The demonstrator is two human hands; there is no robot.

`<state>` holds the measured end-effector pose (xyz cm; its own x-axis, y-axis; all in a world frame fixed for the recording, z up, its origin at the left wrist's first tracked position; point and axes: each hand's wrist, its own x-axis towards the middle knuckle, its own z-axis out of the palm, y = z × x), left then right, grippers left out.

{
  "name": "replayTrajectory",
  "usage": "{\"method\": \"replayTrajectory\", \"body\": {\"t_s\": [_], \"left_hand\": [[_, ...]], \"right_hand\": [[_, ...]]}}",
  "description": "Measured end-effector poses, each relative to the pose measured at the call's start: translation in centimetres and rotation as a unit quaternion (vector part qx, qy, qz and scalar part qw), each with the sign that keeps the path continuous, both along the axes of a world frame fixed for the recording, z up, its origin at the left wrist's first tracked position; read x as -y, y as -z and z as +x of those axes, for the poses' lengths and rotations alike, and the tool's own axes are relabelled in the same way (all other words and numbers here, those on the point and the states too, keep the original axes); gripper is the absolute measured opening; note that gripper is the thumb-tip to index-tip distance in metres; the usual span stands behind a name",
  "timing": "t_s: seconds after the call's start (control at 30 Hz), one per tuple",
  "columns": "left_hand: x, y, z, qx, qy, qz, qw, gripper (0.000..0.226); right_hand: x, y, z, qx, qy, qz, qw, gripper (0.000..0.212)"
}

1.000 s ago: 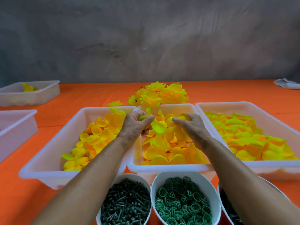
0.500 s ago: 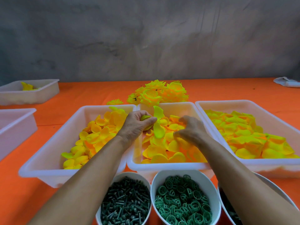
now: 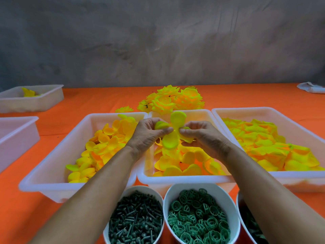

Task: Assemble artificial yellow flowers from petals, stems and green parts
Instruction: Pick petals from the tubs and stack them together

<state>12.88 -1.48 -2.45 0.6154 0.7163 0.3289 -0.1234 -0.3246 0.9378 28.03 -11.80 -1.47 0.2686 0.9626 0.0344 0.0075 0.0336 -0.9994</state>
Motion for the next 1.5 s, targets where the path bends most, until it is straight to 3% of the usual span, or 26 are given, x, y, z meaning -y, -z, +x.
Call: {"method": "replayTrajectory", "body": {"t_s": [0.1, 0.23, 0.4, 0.67, 0.93, 1.17, 1.27, 1.5], "left_hand": [[0.1, -0.1, -0.1, 0.003, -0.012, 0.000, 1.000, 0.006], [0.1, -0.2, -0.1, -0.004, -0.029, -0.004, 1.000, 0.003], [0.2, -0.3, -0.1, -0.014, -0.027, -0.002, 1.000, 0.012], [0.0, -0.1, 0.1, -0.027, -0.043, -0.005, 0.999, 0.019], [-0.3, 0.1, 0.1, -0.011, -0.054, -0.030, 0.998, 0.030], [-0.4, 0.2, 0.0, 0.025, -0.063, -0.013, 0.998, 0.017], [-0.4, 0.2, -0.2, 0.019, -0.065, 0.008, 0.998, 0.015], [0.1, 0.2, 0.1, -0.030, -0.014, 0.016, 0.999, 0.020]], "right_hand": [[0.1, -0.1, 0.7, -0.019, 0.023, -0.009, 1.000, 0.008], [0.2, 0.1, 0.7, 0.020, 0.069, -0.007, 0.997, 0.015], [0.1, 0.2, 0.5, 0.055, 0.092, 0.006, 0.994, 0.007], [-0.3, 0.5, 0.6, 0.046, 0.138, 0.010, 0.989, 0.033], [-0.2, 0.4, 0.7, 0.012, 0.109, 0.002, 0.994, 0.034], [-0.2, -0.3, 0.8, -0.102, 0.023, 0.034, 0.994, 0.016], [0.0, 0.0, 1.0, -0.033, 0.039, 0.017, 0.999, 0.012], [0.4, -0.3, 1.5, 0.154, 0.095, -0.044, 0.983, 0.032]]}}
